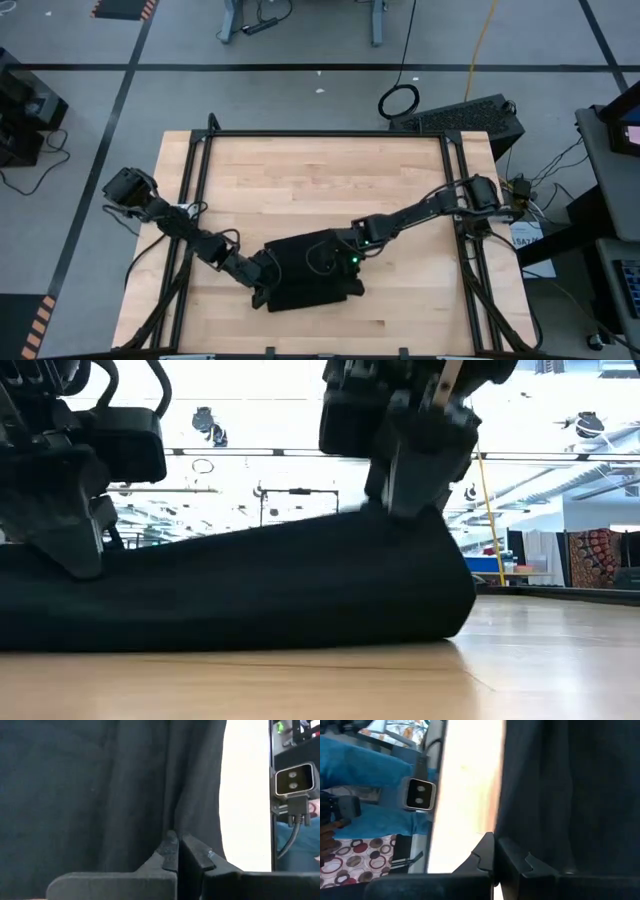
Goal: Roll towel
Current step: Roll the black microfiber towel
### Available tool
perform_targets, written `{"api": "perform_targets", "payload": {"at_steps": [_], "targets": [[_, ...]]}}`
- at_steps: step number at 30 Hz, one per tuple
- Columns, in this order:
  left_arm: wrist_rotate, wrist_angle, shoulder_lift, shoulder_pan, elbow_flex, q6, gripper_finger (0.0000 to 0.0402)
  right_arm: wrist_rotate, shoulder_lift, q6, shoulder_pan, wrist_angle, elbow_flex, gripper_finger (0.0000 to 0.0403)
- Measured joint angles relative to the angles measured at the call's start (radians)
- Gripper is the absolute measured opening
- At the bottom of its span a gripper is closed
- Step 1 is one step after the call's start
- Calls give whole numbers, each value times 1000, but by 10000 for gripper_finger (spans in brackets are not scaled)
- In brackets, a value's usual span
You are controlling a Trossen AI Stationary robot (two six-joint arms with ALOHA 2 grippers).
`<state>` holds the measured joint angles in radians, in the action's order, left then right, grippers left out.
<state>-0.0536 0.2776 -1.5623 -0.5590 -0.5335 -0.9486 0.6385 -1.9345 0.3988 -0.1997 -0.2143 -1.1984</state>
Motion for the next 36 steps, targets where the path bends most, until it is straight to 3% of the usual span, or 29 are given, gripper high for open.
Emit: {"api": "perform_targets", "payload": {"at_steps": [6, 9, 13, 20, 27, 32, 36], "targets": [[0, 1, 0, 10, 0, 20, 11, 2, -27, 5, 30, -14, 2, 0], [-1, -14, -1, 10, 0, 19, 24, -52, -27, 5, 37, -27, 2, 4], [-1, -14, -1, 9, 0, 14, 38, -125, -20, 20, 45, -54, 2, 18], [2, -13, -2, 9, 0, 11, 62, -139, 0, 36, 49, -107, 2, 56], [42, -29, 0, 10, 0, -43, 116, -332, 103, -53, 31, -259, 2, 105], [76, -41, 0, 10, 0, -116, 165, -363, 183, -137, -16, -266, 0, 132], [168, -41, 0, 10, -1, -166, 192, -428, 184, -201, -79, -242, 0, 132]]}}
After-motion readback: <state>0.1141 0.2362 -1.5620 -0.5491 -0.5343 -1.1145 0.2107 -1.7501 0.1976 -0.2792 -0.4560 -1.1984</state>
